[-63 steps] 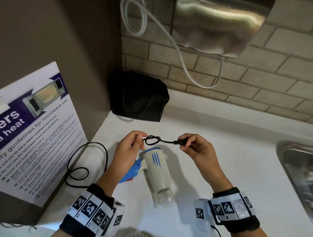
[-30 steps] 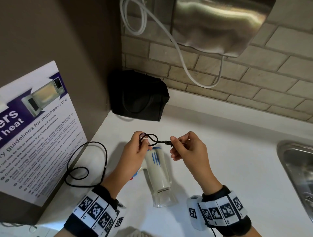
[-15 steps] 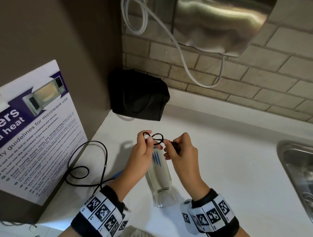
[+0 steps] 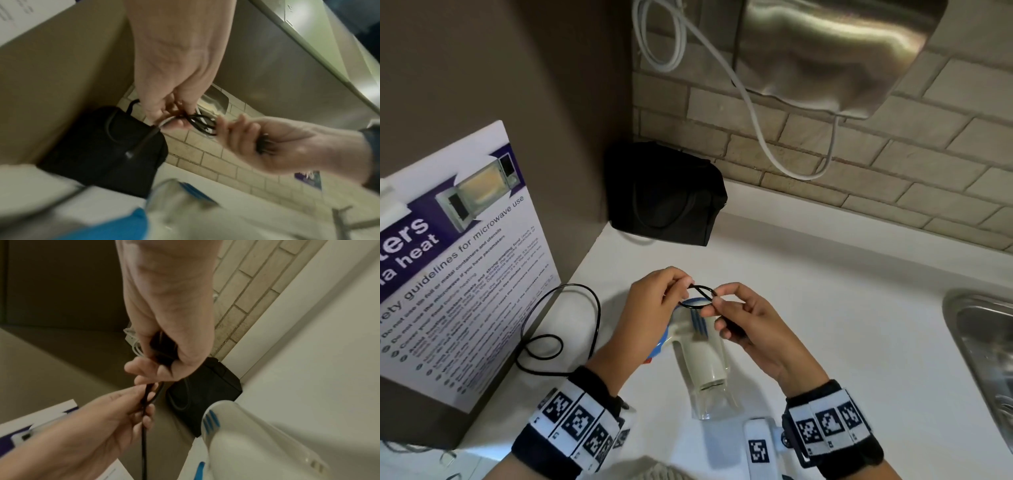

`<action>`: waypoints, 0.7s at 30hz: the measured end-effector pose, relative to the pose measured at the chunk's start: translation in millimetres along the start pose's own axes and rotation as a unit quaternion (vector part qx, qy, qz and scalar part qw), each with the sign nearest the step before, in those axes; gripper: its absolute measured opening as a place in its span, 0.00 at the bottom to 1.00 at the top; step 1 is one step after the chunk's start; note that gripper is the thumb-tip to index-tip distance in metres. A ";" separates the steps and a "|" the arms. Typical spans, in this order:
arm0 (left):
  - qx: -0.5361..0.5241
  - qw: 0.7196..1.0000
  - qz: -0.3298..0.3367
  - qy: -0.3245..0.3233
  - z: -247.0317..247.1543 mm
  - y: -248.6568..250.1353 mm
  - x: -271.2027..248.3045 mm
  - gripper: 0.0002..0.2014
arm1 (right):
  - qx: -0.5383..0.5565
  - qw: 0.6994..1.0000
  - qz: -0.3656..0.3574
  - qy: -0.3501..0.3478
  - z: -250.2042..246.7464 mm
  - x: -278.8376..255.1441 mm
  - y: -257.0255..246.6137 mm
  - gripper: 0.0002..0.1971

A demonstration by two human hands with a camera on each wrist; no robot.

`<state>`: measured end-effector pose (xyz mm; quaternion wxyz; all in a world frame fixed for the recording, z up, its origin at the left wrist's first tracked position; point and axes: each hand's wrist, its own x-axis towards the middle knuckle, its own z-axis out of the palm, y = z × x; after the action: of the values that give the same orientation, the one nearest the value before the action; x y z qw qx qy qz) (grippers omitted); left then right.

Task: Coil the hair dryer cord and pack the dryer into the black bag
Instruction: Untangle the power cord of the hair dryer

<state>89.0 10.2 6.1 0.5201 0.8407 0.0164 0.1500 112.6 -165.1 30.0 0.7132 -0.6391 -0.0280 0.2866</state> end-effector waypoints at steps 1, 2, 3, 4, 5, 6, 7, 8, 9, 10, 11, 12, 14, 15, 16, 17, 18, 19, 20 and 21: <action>0.024 0.999 0.010 -0.022 -3.2 -1.1 1.9 0.07 | -0.018 1.000 0.006 -0.016 -2.3 -0.8 -0.4 0.01; 0.044 0.998 0.019 -0.050 -4.9 -0.5 3.4 0.07 | -0.038 0.999 0.011 -0.032 -4.4 -1.3 -0.1 0.02; 0.059 0.995 0.020 -0.075 -5.1 0.3 4.4 0.07 | -0.055 0.997 0.016 -0.044 -5.6 -1.8 0.1 0.03; 0.068 0.993 0.013 -0.092 -5.2 1.9 5.3 0.08 | -0.064 0.996 0.018 -0.052 -6.3 -2.0 0.3 0.04; 0.075 0.992 -0.002 -0.099 -4.9 3.9 6.4 0.08 | -0.064 0.996 0.019 -0.061 -6.6 -2.3 0.7 0.05; 0.077 0.992 -0.024 -0.094 -4.0 4.6 7.1 0.09 | -0.055 0.996 0.018 -0.072 -6.4 -2.8 1.6 0.05; 0.065 0.994 -0.051 -0.077 -2.8 3.5 7.3 0.09 | -0.038 0.995 0.018 -0.087 -5.5 -3.4 2.1 0.05; 0.038 0.994 -0.083 -0.052 -1.5 0.7 7.4 0.10 | -0.015 0.994 0.018 -0.103 -4.1 -3.6 2.8 0.06; -0.002 0.992 -0.124 -0.027 -0.5 -1.7 7.5 0.11 | 0.006 0.993 0.019 -0.115 -2.9 -3.6 3.4 0.06; -0.050 0.985 -0.167 -0.008 0.4 -4.5 7.8 0.13 | 0.022 0.992 0.020 -0.120 -2.0 -3.0 3.9 0.05; -0.095 0.975 -0.200 -0.002 0.2 -5.9 6.8 0.14 | 0.032 0.992 0.023 -0.118 -1.6 -2.3 4.0 0.05; -0.127 0.968 -0.215 -0.005 0.2 -8.2 5.5 0.15 | 0.039 0.993 0.025 -0.112 -1.6 -1.6 3.9 0.05; -0.105 0.979 -0.174 -0.021 -1.9 -8.4 3.6 0.13 | 0.040 0.995 0.031 -0.089 -2.7 -0.6 2.3 0.05; -0.064 0.989 -0.128 -0.042 -3.6 -5.8 2.8 0.12 | 0.037 0.995 0.034 -0.081 -3.9 -0.4 0.7 0.04; -0.019 0.994 -0.078 -0.069 -4.7 -2.7 1.5 0.12 | 0.032 0.996 0.036 -0.076 -5.1 -0.9 -0.9 0.04; 0.013 0.995 -0.040 -0.093 -4.8 0.7 0.5 0.14 | 0.027 0.996 0.036 -0.075 -6.3 -1.7 -3.0 0.05; 0.033 0.993 -0.016 -0.109 -4.4 4.0 -0.9 0.15 | 0.025 0.996 0.035 -0.076 -7.6 -2.8 -4.9 0.06; 0.014 0.993 -0.024 -0.114 -4.4 8.2 -2.6 0.14 | 0.030 0.996 0.035 -0.077 -8.7 -4.0 -6.9 0.06; -0.024 0.992 -0.049 -0.114 -3.4 9.6 -3.7 0.13 | 0.040 0.996 0.035 -0.079 -9.9 -5.1 -8.4 0.06; -0.066 0.988 -0.082 -0.108 -2.5 11.3 -4.7 0.14 | 0.055 0.995 0.034 -0.082 -10.9 -6.3 -9.5 0.05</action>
<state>82.4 6.4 16.0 0.5837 0.8116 0.0191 0.0154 115.3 -177.8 38.9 0.7328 -0.5736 -0.0486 0.3627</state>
